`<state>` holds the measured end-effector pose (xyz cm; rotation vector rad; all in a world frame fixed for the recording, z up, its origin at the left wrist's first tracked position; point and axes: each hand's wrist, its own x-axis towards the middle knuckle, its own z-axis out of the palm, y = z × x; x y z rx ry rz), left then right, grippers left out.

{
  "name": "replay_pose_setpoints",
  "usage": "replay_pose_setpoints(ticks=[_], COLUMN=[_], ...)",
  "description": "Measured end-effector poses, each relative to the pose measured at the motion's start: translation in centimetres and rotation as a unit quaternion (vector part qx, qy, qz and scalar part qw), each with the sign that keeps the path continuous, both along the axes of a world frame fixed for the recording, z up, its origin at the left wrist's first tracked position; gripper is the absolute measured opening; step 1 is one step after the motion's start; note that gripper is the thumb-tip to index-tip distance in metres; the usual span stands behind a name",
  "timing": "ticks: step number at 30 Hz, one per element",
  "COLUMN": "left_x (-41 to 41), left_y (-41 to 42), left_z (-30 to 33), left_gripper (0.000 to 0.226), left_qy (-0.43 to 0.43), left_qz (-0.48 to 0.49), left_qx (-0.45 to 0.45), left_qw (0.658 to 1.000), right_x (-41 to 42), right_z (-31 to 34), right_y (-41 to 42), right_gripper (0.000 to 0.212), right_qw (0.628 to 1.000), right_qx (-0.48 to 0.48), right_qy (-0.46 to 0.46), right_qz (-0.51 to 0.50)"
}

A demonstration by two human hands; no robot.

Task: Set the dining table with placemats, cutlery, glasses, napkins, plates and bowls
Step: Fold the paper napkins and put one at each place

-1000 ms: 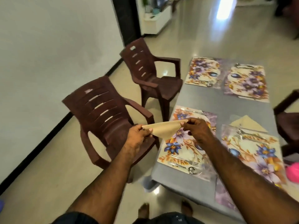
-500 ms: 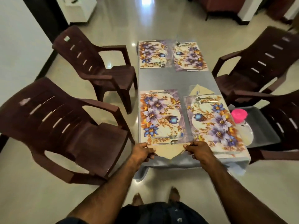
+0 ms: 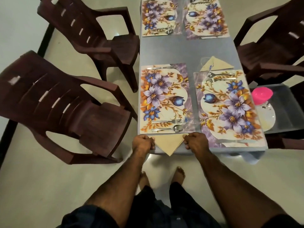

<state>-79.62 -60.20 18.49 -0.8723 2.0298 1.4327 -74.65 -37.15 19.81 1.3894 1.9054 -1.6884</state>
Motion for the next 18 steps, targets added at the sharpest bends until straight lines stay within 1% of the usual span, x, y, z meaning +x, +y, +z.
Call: replay_pose_setpoints(ticks=[4,6,9,12,15,18], left_x=[-0.2,0.0,0.1,-0.1,-0.4,0.0], left_y=[0.3,0.3,0.2,-0.2,-1.5,-3.3], left_z=[-0.5,-0.4,-0.4,-0.1,1.0,1.5], left_gripper=[0.021,0.021,0.022,0.032,0.037,0.029], left_qy=[0.0,0.0,-0.003,-0.008,-0.003,0.03], left_qz=[-0.004,-0.007,0.0,0.001,-0.03,-0.093], left_qx=[-0.042,-0.05,-0.039,-0.02,-0.066,-0.09], left_qw=[0.999,0.999,0.999,1.0,0.997,0.991], right_x=[0.0,0.5,0.8,0.8,2.0,3.8], right_z=[0.0,-0.5,-0.5,0.0,0.9,2.8], right_y=[0.5,0.6,0.5,0.4,0.7,1.1], right_gripper=[0.015,0.017,0.018,0.019,0.02,0.021], right_qw=[1.0,0.999,0.998,0.998,0.997,0.996], right_qx=[-0.018,0.014,0.033,0.039,0.05,0.045], right_qy=[-0.023,-0.017,-0.023,-0.019,-0.014,-0.012], right_qz=[0.006,0.041,0.047,0.049,0.062,0.073])
